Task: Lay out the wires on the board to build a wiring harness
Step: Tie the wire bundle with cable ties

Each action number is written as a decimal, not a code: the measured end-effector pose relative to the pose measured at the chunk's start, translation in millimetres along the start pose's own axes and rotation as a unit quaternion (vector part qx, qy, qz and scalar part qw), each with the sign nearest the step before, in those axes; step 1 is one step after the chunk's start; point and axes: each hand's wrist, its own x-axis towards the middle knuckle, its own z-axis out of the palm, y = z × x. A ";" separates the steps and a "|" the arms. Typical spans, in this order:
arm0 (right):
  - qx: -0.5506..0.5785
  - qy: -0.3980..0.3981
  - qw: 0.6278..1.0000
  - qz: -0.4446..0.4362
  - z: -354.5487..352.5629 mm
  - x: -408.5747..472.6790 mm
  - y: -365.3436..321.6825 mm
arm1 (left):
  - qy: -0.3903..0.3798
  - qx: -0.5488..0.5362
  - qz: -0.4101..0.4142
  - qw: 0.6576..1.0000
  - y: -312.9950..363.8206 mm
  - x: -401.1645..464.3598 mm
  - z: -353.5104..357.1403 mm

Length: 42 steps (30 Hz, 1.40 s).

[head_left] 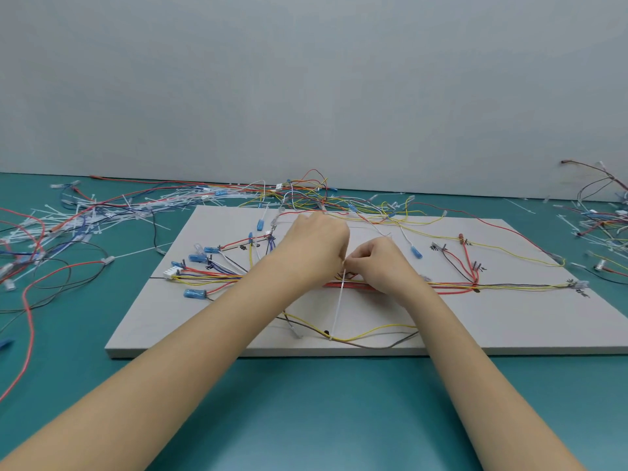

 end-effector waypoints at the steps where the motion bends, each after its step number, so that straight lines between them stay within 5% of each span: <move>1: 0.004 -0.004 1.000 0.000 -0.4 -0.1 -0.2 | -0.020 -0.029 -0.012 0.999 -1.5 0.9 1.6; 12: -0.002 0.008 1.000 0.017 1.8 1.7 0.1 | -0.085 -0.194 -0.129 0.969 -6.7 10.0 16.5; 22: 0.034 0.006 0.999 -0.020 -3.9 -4.1 0.3 | -0.128 -0.106 -0.114 0.980 -1.6 30.6 13.6; 32: 0.039 -0.029 0.999 -0.020 -8.8 -3.4 1.3 | -0.271 -0.041 -0.056 0.960 -2.9 39.8 -2.4; 42: -0.006 -0.002 1.000 -0.030 -17.5 0.8 6.4 | -0.214 -0.049 -0.055 0.974 -8.3 41.8 18.5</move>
